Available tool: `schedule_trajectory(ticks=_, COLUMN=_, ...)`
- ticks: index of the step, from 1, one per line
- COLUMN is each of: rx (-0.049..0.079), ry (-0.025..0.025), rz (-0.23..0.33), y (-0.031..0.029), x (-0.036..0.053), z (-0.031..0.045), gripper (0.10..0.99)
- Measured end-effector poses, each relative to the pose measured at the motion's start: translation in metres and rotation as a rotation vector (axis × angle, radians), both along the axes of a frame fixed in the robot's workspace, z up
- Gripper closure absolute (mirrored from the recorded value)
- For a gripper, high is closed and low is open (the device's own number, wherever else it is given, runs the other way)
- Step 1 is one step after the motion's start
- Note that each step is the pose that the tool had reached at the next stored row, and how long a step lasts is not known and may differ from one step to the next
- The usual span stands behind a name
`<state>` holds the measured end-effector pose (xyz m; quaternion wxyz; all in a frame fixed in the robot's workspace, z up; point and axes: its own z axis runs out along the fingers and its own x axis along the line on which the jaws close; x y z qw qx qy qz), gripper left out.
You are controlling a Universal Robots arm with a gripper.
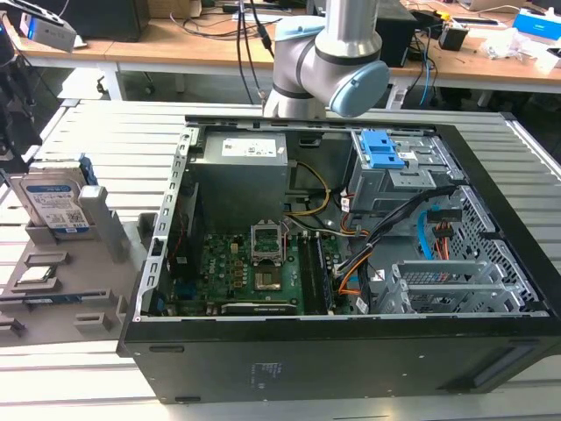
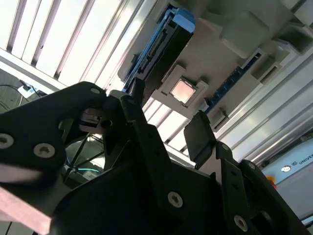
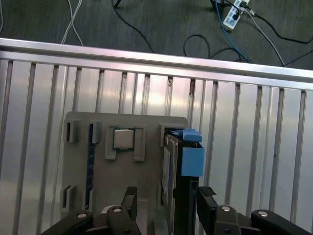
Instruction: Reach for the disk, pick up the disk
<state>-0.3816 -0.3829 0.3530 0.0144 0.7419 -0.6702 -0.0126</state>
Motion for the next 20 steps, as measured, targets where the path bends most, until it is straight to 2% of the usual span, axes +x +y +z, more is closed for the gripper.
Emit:
schedule_trajectory(ticks=4, rx=0.000, ry=0.0000, rz=-0.011, y=0.0024, x=-0.0058, z=-0.0002, gripper=0.482)
schedule_trajectory(ticks=7, rx=0.000, ry=-0.0002, rz=-0.026, y=0.0036, x=-0.0103, z=-0.0031, gripper=0.482)
schedule_trajectory(ticks=10, rx=0.000, ry=0.0001, rz=-0.048, y=0.0062, x=-0.0110, z=-0.0113, gripper=0.482)
schedule_trajectory(ticks=12, rx=0.000, ry=0.0001, rz=-0.048, y=0.0119, x=-0.0112, z=-0.0142, gripper=0.482)
schedule_trajectory(ticks=13, rx=0.000, ry=0.0002, rz=-0.048, y=0.0166, x=-0.0121, z=-0.0168, gripper=0.482)
schedule_trajectory(ticks=14, rx=0.000, ry=-0.0001, rz=-0.049, y=0.0195, x=-0.0150, z=-0.0200, gripper=0.482)
schedule_trajectory(ticks=20, rx=-0.002, ry=-0.0002, rz=-0.060, y=0.0219, x=-0.0242, z=-0.0313, gripper=0.482)
